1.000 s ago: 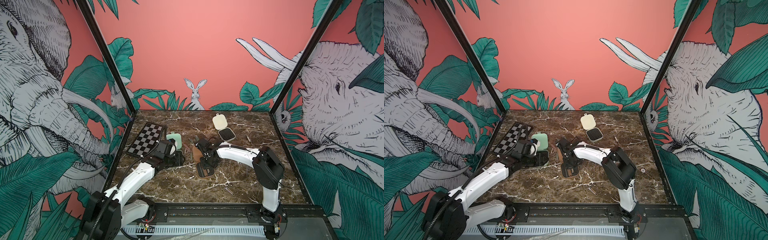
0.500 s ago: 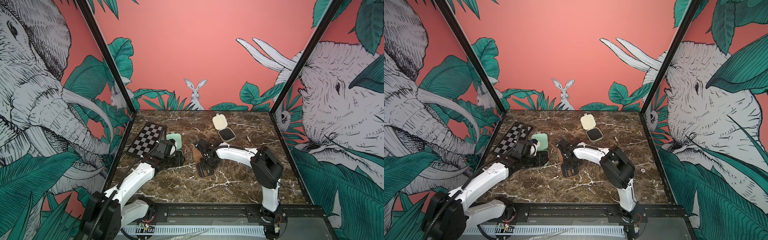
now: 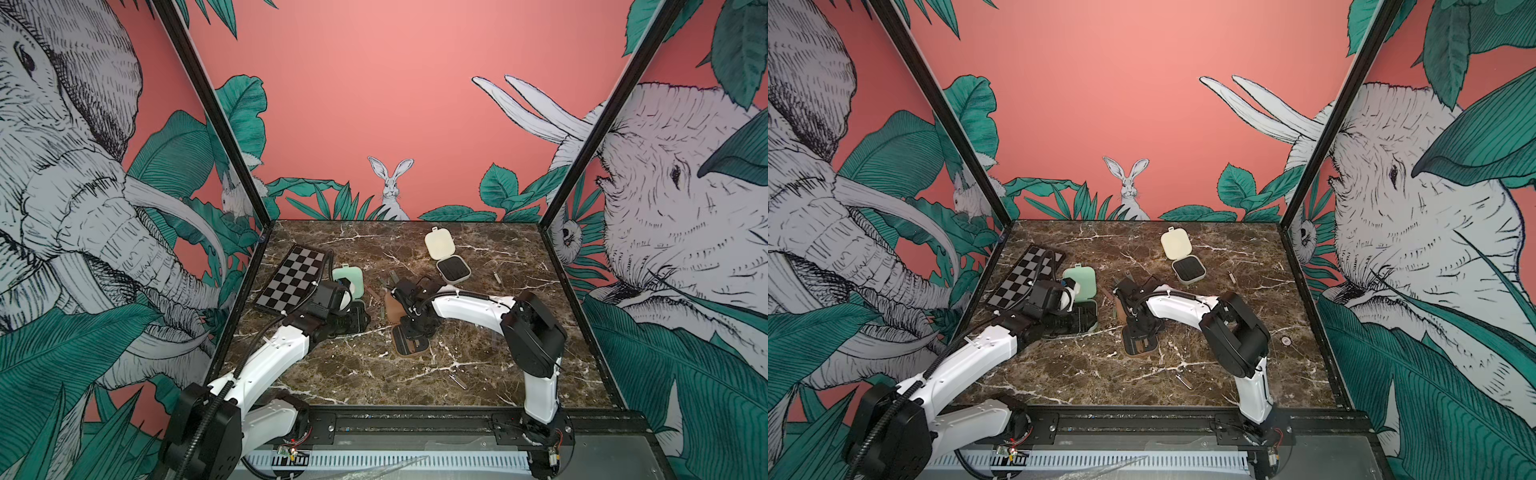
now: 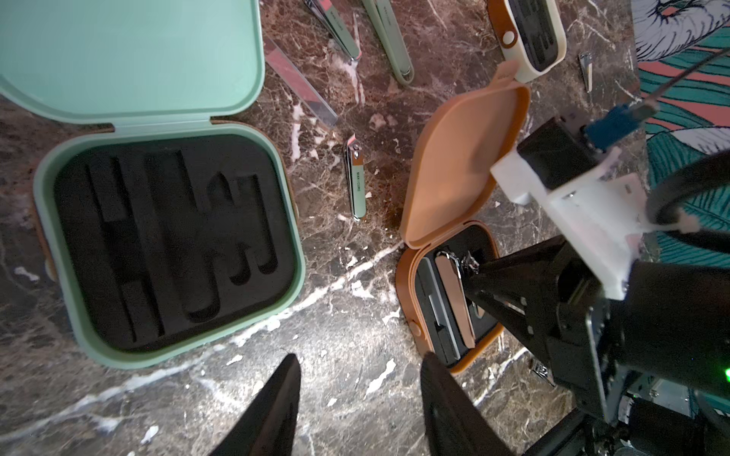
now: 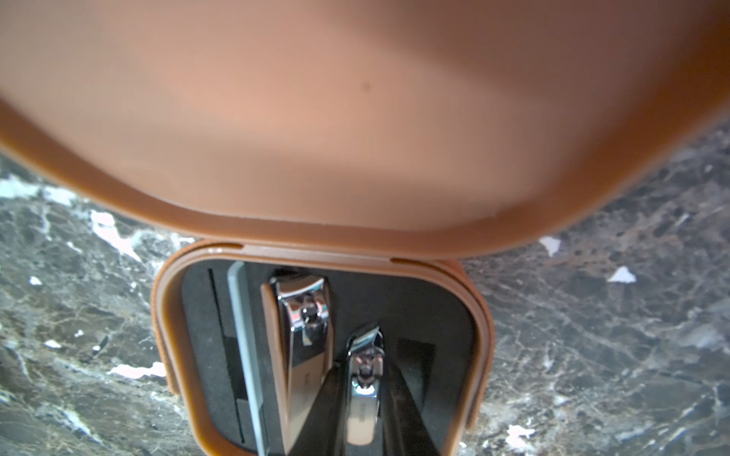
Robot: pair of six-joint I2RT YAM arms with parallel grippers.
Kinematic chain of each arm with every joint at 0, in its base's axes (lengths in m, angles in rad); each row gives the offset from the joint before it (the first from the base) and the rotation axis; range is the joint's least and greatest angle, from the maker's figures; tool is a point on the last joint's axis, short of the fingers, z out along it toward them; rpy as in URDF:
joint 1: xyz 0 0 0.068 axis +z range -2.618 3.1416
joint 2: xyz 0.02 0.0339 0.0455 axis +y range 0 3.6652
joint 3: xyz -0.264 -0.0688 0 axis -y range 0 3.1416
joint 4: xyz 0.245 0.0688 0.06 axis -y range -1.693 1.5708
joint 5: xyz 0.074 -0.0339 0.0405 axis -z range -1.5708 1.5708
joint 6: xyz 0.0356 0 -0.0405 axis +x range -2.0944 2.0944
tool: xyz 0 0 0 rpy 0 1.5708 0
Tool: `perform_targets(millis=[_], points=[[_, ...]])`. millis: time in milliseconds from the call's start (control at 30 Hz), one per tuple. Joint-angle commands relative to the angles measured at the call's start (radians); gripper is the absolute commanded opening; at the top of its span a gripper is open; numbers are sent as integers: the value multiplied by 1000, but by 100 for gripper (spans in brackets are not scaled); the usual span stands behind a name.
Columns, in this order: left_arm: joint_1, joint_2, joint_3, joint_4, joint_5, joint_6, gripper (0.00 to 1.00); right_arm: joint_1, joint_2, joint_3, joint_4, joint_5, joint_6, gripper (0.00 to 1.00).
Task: Organize nail clipper sets
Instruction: Place the nail clipper in the storage box.
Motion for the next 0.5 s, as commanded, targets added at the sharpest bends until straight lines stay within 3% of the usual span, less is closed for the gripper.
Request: perform_targets(millis=[0, 467], points=[[7, -26, -17, -10, -7, 5, 52, -6, -4, -9, -46, 23, 14, 25], [7, -17, -7, -7, -3, 5, 52, -6, -150, 44, -108, 78, 14, 43]])
